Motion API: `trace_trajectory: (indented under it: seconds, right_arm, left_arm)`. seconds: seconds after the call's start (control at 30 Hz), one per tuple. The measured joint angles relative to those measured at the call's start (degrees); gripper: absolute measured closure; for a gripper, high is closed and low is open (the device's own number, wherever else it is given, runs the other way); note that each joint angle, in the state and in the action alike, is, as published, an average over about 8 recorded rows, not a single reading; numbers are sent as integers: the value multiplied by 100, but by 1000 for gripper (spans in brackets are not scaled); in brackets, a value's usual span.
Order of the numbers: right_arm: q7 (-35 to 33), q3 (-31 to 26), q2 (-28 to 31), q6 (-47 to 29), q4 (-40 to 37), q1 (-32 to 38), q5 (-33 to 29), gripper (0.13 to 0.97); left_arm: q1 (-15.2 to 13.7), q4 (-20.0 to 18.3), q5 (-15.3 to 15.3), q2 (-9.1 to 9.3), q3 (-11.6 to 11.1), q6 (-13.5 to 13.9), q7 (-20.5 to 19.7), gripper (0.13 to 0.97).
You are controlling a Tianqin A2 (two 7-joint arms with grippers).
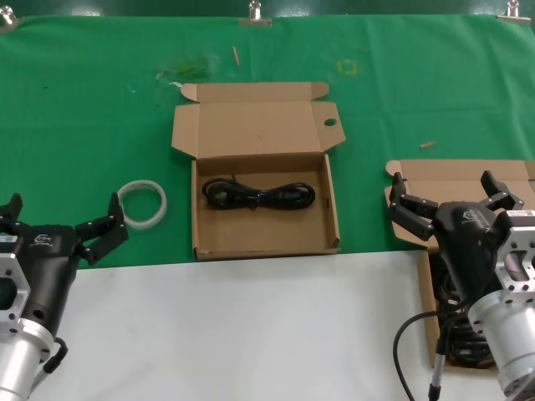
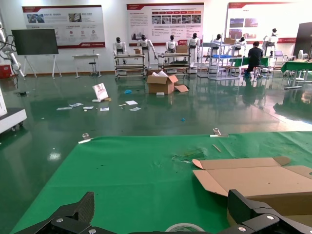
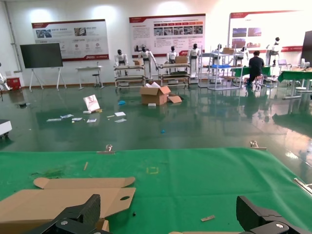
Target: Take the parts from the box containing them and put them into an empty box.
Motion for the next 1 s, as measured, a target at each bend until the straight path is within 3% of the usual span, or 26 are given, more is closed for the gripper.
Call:
trace_trajectory:
  seconds: [1.0]
  right_arm:
    - [0,0,0,0,0,0,0,129]
  left_arm:
    - [0,0,0,0,0,0,0,132]
